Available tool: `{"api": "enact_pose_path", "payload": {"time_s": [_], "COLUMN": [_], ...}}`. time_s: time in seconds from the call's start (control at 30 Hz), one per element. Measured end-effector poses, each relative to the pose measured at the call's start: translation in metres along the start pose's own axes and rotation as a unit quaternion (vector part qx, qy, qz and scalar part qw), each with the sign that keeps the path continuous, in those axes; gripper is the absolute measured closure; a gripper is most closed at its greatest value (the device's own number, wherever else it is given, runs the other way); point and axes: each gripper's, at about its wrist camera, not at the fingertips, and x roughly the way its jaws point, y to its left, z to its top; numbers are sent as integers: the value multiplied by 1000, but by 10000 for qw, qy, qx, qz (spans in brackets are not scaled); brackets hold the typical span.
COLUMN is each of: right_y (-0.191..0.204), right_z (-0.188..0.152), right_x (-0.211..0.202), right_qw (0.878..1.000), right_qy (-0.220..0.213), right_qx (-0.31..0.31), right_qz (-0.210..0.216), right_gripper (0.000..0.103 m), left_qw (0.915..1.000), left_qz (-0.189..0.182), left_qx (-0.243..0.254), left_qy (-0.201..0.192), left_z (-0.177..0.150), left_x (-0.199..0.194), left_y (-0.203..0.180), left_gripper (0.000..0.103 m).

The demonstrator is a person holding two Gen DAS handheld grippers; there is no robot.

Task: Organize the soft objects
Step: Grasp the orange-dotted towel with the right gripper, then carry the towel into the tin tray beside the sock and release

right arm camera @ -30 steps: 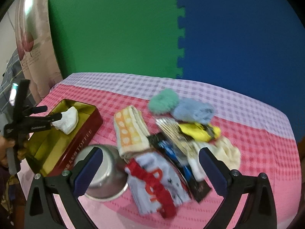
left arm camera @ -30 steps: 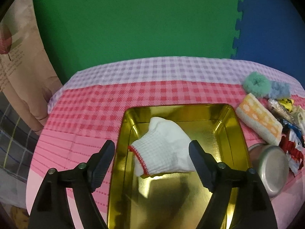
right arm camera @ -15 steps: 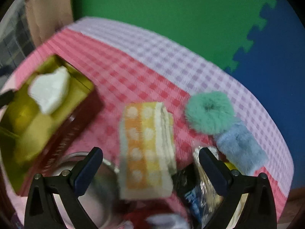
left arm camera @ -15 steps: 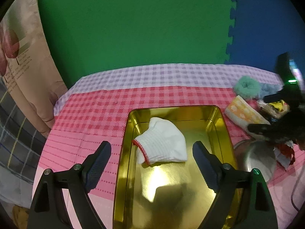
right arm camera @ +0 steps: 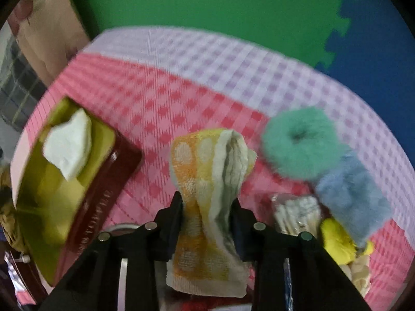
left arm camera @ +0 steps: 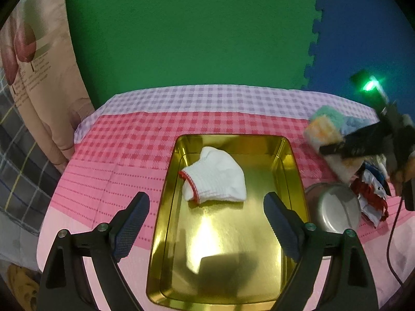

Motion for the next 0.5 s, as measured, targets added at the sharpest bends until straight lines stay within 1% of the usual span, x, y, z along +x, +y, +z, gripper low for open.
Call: {"api": "enact_pose_path", "payload": {"time_s": [0.1,0.17,0.23,0.37,0.43,0.5], "right_y": [0,4,12,35,56,68], "right_z": [0,2,5,9,11,9], "right_x": [-33,-55,-74,-90,-90,-88], "right_qw": [9987,9960,9921,9847,9808,9778], "right_qy": [-355,-566,-685,-729,-700,-679], "right_qx": [231,372,517,644,719,760], "right_qz": [295,591,911,1446,1671,1832], "right_gripper": [69,69,69,69,69,69], "left_qw": [9999,9995,9989,9982,9974,9961], "left_qz": [-29,-68,-76,13,15,-9], "left_qx": [-153,-303,-441,-589,-708,-874], "left_qy": [48,92,102,55,86,115], "left_z": [-7,-13,-21,-34,-41,-48], "left_x": [-5,-11,-19,-37,-43,-51], "left_y": [4,8,12,18,22,28], "left_gripper": [15,15,15,15,15,15]}}
